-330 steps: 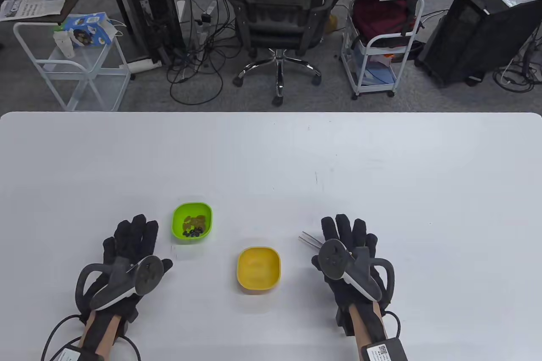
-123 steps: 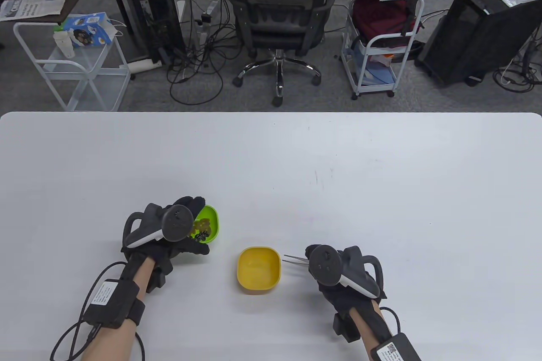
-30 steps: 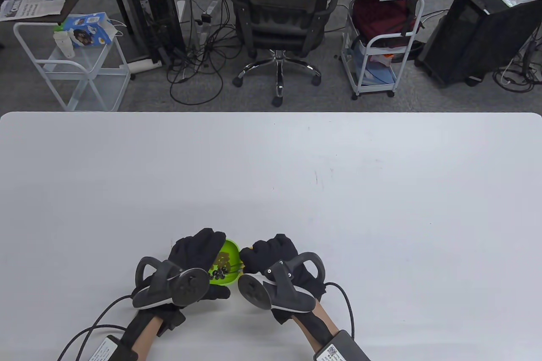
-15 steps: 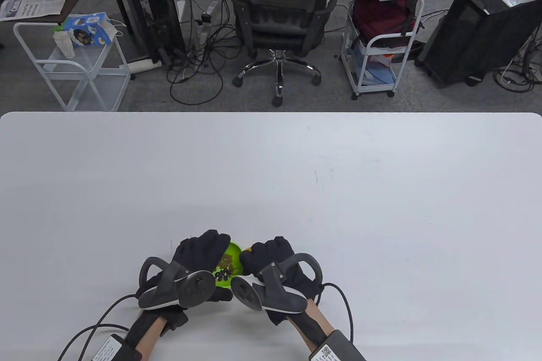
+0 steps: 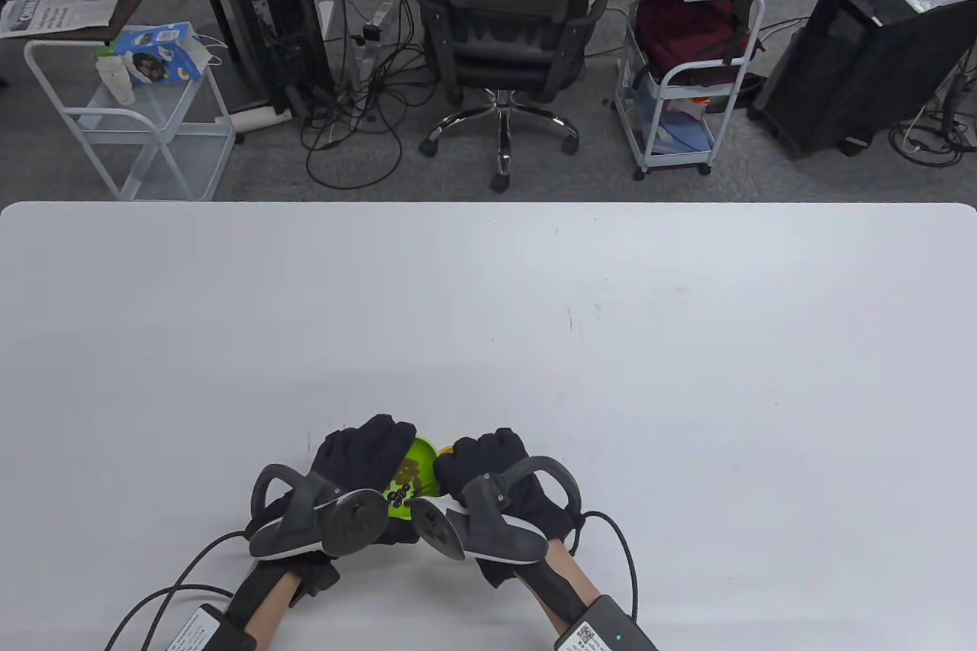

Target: Pick coffee beans with tweezers into small dish

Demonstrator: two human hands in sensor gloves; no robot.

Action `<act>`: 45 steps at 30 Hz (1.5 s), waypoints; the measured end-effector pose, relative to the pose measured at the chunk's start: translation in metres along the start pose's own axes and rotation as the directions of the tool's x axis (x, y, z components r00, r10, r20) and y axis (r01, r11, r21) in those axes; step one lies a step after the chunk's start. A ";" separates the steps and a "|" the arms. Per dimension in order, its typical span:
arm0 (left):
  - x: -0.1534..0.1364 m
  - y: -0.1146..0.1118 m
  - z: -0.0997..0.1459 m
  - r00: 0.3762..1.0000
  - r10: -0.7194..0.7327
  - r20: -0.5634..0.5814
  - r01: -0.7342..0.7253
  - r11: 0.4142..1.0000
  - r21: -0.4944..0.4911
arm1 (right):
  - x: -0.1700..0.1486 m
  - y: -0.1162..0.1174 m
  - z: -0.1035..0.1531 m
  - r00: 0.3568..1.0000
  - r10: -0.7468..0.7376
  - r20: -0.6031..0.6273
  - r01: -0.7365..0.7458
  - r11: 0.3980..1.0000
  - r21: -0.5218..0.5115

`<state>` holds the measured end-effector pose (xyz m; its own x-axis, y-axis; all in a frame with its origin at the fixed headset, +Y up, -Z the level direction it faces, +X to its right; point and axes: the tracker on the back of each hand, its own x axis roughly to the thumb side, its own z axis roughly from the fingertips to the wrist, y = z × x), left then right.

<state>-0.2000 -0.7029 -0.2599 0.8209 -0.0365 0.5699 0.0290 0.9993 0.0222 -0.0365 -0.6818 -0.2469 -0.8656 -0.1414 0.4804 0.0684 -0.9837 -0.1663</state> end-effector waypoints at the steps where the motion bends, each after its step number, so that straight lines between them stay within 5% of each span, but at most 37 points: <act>1: 0.000 0.000 0.000 1.000 -0.002 -0.001 0.002 1.000 0.000 | 0.000 0.000 0.000 1.000 -0.003 -0.002 0.003 1.000 0.002; 22: 0.000 0.002 0.001 1.000 -0.021 -0.006 0.021 1.000 0.017 | 0.004 -0.002 -0.001 0.999 0.042 -0.006 -0.042 0.999 0.019; 45: -0.011 0.004 0.006 0.999 -0.007 -0.051 0.008 1.000 0.016 | -0.052 -0.018 0.013 0.958 -0.265 -0.109 0.257 0.963 -0.078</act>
<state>-0.2124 -0.6988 -0.2616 0.8489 -0.0437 0.5268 0.0265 0.9988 0.0401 0.0133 -0.6578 -0.2580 -0.9015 0.1369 0.4105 -0.1952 -0.9753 -0.1034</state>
